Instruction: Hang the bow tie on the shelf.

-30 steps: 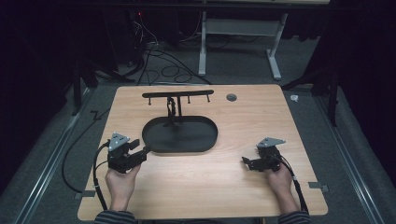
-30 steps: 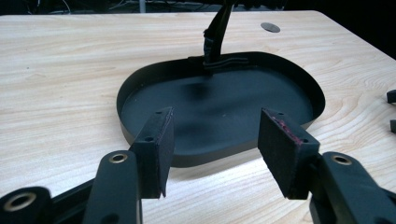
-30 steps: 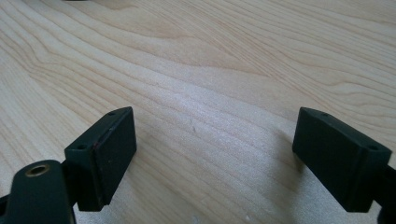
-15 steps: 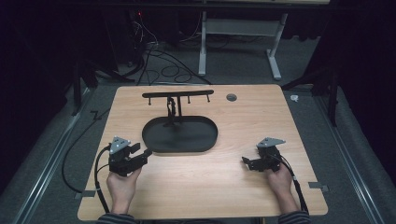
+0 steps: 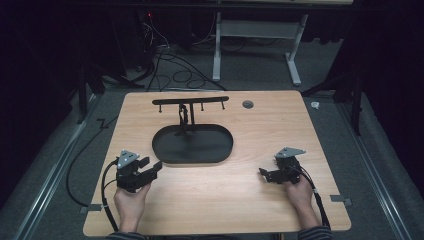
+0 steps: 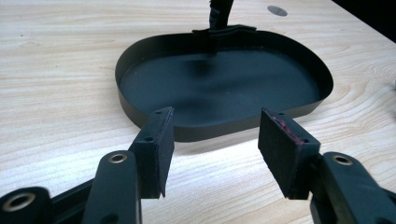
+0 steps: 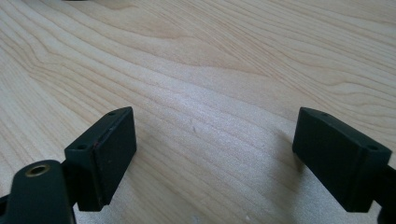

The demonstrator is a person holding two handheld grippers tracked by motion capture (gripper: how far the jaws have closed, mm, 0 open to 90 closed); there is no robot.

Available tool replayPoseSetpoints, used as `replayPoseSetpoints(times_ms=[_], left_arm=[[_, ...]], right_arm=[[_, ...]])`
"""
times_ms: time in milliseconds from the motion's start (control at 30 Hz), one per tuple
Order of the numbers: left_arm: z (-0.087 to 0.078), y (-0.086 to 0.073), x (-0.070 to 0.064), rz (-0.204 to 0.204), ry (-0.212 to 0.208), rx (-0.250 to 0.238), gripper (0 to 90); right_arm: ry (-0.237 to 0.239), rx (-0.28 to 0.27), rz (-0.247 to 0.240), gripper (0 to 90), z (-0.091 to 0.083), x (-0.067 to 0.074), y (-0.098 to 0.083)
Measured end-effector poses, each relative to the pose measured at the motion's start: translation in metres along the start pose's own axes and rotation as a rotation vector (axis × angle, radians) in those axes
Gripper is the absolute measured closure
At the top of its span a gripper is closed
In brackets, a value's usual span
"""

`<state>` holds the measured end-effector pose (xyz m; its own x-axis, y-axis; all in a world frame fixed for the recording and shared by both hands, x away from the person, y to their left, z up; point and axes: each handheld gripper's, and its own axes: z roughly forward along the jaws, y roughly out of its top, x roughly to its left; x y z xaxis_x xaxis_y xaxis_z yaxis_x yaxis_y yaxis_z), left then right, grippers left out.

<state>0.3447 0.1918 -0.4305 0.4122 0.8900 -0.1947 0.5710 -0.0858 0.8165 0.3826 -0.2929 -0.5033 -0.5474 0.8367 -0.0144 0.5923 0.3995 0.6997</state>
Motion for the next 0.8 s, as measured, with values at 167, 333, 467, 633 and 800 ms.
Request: replayPoseSetpoints(times_ms=[167,333,467,633,800], left_arm=[[0.002,-0.004,0.000,-0.009,-0.004,0.007,46.2],[0.004,-0.007,0.000,-0.015,-0.007,0.012,46.2],[0.005,-0.008,0.000,-0.018,-0.008,0.019,46.2],[0.006,-0.011,-0.001,-0.019,-0.007,0.023,46.2],[0.008,-0.013,-0.001,-0.025,-0.009,0.025,46.2]], right_arm=[[0.000,0.000,0.001,14.3,0.000,0.000,0.000],[0.001,0.000,-0.002,14.3,0.000,0.000,0.000],[0.000,0.000,0.000,14.3,0.000,0.000,0.000],[0.000,-0.001,-0.001,14.3,0.000,0.000,0.000],[0.000,-0.001,0.000,14.3,0.000,0.000,0.000]])
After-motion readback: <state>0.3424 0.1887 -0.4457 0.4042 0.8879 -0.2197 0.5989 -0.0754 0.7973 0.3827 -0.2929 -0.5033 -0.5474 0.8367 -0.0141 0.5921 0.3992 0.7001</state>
